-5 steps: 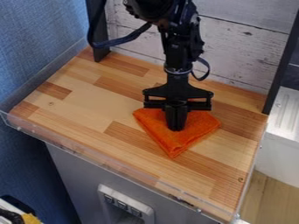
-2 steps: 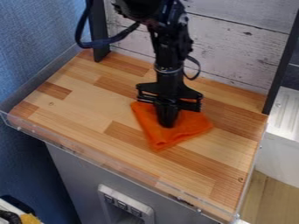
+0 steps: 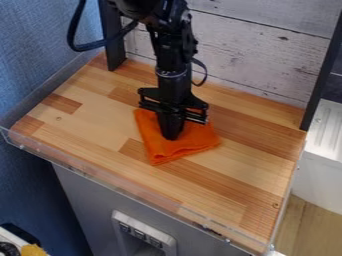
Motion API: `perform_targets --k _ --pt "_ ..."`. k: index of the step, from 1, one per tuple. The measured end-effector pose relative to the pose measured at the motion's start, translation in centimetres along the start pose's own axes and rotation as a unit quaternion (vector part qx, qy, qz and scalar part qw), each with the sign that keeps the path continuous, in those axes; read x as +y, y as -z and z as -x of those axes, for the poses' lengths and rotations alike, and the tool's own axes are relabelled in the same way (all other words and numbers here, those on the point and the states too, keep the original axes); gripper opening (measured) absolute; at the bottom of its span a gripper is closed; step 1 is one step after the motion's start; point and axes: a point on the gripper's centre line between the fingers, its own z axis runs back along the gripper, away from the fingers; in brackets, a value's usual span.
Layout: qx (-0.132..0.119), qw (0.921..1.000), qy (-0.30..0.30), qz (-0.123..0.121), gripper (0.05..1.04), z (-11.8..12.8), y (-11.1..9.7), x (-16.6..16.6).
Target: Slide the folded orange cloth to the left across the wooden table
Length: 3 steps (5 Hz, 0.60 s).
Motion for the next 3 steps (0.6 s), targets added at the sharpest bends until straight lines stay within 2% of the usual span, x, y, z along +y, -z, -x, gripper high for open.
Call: perform_targets --k 1,2,3 --pt "0.003 0.9999 0.015 0.001 0.086 -0.1 0.0 0.9" --pt "0.01 0.9996 0.025 0.0 0.241 -0.6 -0.7 2.0" --pt "0.022 0.9991 0.036 0.004 0.501 -1.1 -2.1 3.3"
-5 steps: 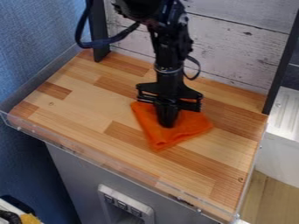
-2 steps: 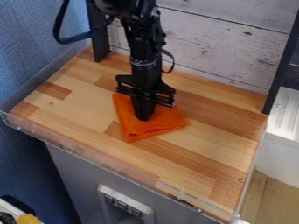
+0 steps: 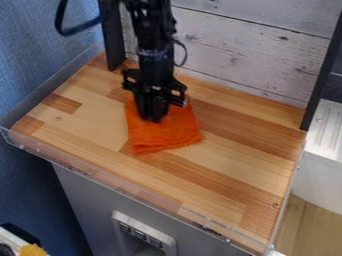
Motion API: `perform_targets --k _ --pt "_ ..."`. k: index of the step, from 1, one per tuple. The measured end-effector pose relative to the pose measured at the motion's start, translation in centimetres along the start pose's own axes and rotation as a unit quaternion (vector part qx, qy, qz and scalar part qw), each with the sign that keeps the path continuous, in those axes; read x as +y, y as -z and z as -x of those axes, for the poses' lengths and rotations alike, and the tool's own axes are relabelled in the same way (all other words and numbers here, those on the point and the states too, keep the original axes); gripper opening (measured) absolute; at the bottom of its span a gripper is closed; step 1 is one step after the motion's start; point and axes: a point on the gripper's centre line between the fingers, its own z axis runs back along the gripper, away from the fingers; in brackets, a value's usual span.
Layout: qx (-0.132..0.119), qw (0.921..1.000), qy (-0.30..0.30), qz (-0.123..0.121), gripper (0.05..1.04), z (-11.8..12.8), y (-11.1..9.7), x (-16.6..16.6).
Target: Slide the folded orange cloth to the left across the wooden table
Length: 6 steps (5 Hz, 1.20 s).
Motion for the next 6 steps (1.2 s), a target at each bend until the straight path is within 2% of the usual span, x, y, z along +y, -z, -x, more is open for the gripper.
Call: perform_targets --k 1,2,4,5,6 --pt "-0.002 1.0 0.004 0.003 0.803 -0.8 -1.9 1.7" --pt "-0.005 0.9999 0.009 0.003 1.007 -1.2 -3.3 3.0" --pt "0.002 0.9998 0.017 0.008 1.001 -1.2 -4.9 4.4" --pt "0.004 0.9998 0.02 0.008 1.001 -1.1 -5.0 4.7" --pt "-0.009 0.9999 0.013 -0.002 0.999 -1.2 -5.6 4.9"
